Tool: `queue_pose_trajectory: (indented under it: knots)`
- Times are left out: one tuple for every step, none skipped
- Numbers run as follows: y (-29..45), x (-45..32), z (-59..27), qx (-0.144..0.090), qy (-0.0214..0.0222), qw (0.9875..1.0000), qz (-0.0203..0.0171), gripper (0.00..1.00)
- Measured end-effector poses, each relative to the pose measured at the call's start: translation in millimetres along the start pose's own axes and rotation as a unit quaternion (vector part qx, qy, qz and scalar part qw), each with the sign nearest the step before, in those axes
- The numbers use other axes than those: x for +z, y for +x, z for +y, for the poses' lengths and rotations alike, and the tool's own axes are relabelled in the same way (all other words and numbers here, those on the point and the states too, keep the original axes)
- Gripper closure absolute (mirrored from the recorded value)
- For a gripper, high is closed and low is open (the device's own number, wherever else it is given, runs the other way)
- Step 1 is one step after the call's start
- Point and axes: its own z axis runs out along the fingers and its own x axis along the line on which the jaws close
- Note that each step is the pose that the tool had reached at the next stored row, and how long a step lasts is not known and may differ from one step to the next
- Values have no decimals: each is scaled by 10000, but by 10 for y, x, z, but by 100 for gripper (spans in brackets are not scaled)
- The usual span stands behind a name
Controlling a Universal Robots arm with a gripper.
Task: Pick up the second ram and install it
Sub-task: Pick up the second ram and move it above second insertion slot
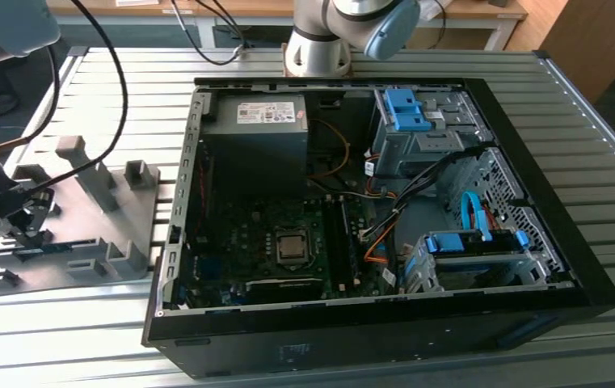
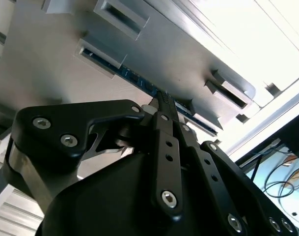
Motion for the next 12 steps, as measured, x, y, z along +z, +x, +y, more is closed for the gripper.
queue_pose_trajectory:
  knots:
    - [0,0,0,-50,-2,10000,1,90]
    - [0,0,0,-101,-3,9999,1,90]
    - [0,1,0,-152,-4,9999,2,90]
    - [0,1,0,-205,-6,9998,3,90]
    - [0,0,0,-256,-7,9997,4,90]
    - [0,0,0,-309,-8,9995,5,90]
    - [0,0,0,-355,-10,9994,5,90]
    - [0,0,0,-397,-11,9992,6,90]
    - [0,0,0,-438,-12,9990,7,90]
    - [0,0,0,-478,-13,9989,8,90]
    - [0,0,0,-517,-14,9987,8,90]
    - [0,0,0,-556,-15,9984,8,90]
